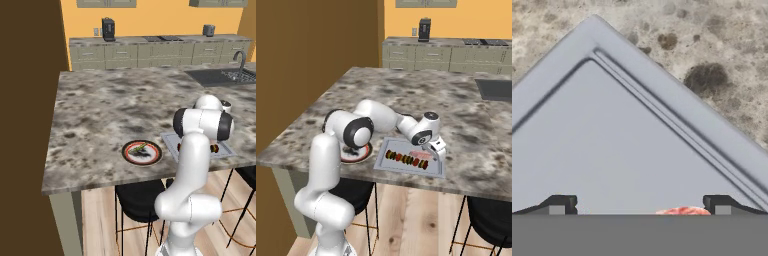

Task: Create a steak meal by picking up the steak and asparagus from the tray and placing them on the plate. Leave the skewers on the tray.

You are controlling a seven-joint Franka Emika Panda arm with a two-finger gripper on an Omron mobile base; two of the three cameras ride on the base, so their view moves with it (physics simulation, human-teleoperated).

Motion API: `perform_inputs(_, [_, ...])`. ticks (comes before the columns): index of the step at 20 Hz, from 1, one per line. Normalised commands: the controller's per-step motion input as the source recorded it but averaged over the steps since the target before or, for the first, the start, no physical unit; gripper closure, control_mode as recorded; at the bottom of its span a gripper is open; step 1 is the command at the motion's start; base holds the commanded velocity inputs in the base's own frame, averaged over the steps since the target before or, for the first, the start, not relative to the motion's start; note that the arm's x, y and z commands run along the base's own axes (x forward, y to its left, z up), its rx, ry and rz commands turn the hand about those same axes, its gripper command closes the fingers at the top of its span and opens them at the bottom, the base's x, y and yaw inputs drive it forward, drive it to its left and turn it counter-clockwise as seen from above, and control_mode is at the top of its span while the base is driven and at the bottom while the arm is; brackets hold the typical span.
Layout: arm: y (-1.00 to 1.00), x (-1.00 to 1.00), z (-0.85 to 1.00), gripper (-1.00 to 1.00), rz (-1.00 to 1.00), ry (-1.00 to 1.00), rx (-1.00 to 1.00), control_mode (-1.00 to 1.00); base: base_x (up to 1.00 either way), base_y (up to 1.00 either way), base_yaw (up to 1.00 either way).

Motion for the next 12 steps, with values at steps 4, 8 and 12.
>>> perform_inputs(4, [0.03,0.00,-0.08,-1.00,-0.02,0.00,0.00,-1.00,0.00,0.00,0.00])
perform_inputs(8, [0.11,0.00,-0.22,-1.00,-0.02,-0.01,0.00,-1.00,0.00,0.00,0.00])
perform_inputs(12, [0.14,0.00,-0.30,-1.00,-0.01,-0.03,0.00,-1.00,0.00,0.00,0.00])
